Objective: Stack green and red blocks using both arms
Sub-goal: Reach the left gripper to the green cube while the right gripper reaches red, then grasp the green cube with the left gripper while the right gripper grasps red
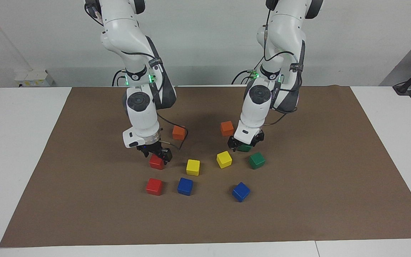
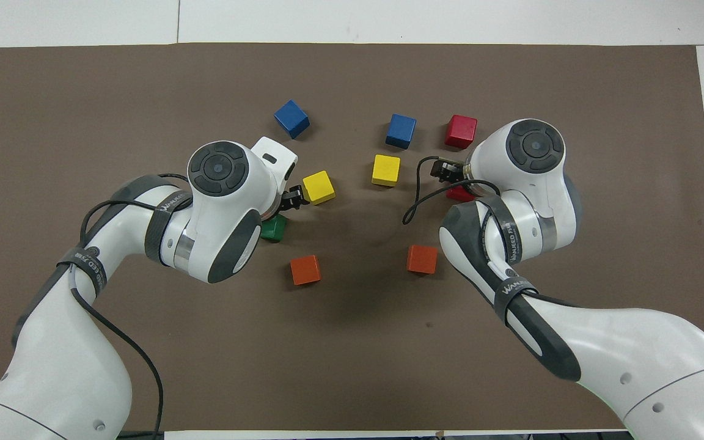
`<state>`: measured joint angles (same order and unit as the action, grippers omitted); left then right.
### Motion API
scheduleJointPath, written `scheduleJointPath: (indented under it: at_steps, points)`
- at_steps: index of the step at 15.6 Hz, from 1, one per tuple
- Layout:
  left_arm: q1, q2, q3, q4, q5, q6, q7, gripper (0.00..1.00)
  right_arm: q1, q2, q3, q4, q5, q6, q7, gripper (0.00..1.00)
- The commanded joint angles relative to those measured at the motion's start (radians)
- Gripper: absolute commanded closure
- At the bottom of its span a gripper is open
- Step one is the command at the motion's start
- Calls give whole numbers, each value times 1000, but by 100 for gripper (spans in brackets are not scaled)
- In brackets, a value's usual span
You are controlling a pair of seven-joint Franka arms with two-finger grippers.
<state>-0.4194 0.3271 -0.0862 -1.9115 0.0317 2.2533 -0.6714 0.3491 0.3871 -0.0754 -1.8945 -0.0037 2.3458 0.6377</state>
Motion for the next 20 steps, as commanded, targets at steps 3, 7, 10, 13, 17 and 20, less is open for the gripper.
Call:
scheduleJointPath:
  at_steps: [3, 7, 10, 13, 17, 20]
  points:
    - [-25, -10, 6, 23, 8, -60, -17, 0, -5, 7, -1, -26, -10, 72, -41, 16]
    - [-24, -17, 8, 36, 8, -115, -14, 0, -7, 7, -1, -31, -10, 89, -44, 75]
    - [-12, -25, 9, 17, 10, -113, -2, 0, -4, 7, -1, -29, -10, 89, -43, 100]
    - [-15, -39, 10, -23, 10, -93, -4, 0, -15, 0, -3, -14, -13, 57, -67, 100]
    - [-18, -49, 8, -89, 10, -31, -5, 0, -76, -109, -7, -9, -15, -77, -260, 100]
    - [-24, -52, 8, -98, 8, -29, -31, 43, -163, -187, -7, -17, -15, -152, -465, 100]
